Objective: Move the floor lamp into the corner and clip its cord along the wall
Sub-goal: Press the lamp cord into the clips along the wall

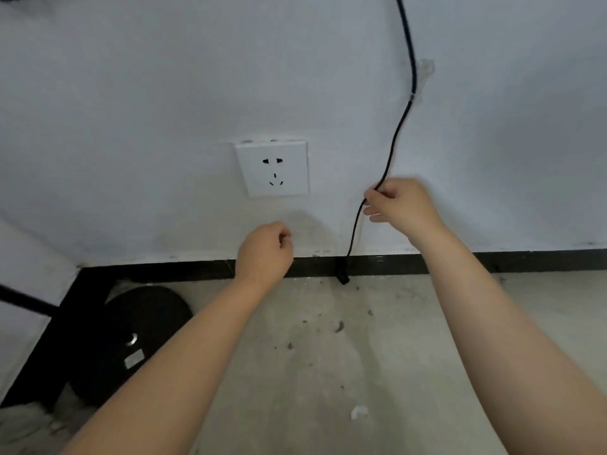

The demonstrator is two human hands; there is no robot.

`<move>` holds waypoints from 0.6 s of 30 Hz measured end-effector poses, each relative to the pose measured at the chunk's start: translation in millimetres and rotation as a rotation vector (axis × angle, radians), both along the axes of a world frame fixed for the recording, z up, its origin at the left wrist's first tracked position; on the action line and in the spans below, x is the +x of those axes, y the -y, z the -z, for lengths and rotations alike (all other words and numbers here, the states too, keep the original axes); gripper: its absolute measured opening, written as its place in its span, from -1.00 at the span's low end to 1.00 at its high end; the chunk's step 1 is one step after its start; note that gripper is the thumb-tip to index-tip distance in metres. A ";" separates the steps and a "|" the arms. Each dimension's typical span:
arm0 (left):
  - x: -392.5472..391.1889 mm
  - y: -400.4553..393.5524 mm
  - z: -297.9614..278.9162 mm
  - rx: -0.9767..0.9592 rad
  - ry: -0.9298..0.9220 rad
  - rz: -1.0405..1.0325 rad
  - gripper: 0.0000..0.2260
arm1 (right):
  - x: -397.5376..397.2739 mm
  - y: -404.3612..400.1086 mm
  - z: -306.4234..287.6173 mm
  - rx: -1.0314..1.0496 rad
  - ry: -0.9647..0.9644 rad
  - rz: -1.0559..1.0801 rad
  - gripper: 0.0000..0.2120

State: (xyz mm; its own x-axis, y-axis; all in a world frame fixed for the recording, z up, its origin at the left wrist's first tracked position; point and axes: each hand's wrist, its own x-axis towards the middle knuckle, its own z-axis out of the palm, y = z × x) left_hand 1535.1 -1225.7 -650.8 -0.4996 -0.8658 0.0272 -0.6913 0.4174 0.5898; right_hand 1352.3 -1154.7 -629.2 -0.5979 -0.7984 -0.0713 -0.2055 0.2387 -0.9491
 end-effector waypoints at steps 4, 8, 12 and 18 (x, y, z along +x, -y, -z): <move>16.6 -10.9 37.8 0.152 -0.006 -0.037 -0.80 | 20.2 0.2 21.1 0.016 0.170 -0.031 -0.73; 28.1 -15.1 65.2 0.303 0.070 0.026 -0.71 | 51.2 -5.6 57.4 0.199 0.202 -0.099 -0.70; 38.8 -17.4 77.7 0.386 0.044 0.178 -0.62 | 67.9 -8.4 74.9 0.099 0.578 -0.054 -0.70; 57.0 -20.4 85.2 0.436 -0.162 0.140 -0.83 | 79.7 3.2 71.6 0.105 0.646 -0.093 -0.71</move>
State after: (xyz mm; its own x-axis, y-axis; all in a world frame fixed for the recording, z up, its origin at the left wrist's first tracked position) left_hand 1592.1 -1205.3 -736.0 -0.6318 -0.7385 -0.2355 -0.5304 0.1904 0.8261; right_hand 1432.0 -1157.9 -700.8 -0.3374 -0.8141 -0.4726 0.3729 0.3454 -0.8612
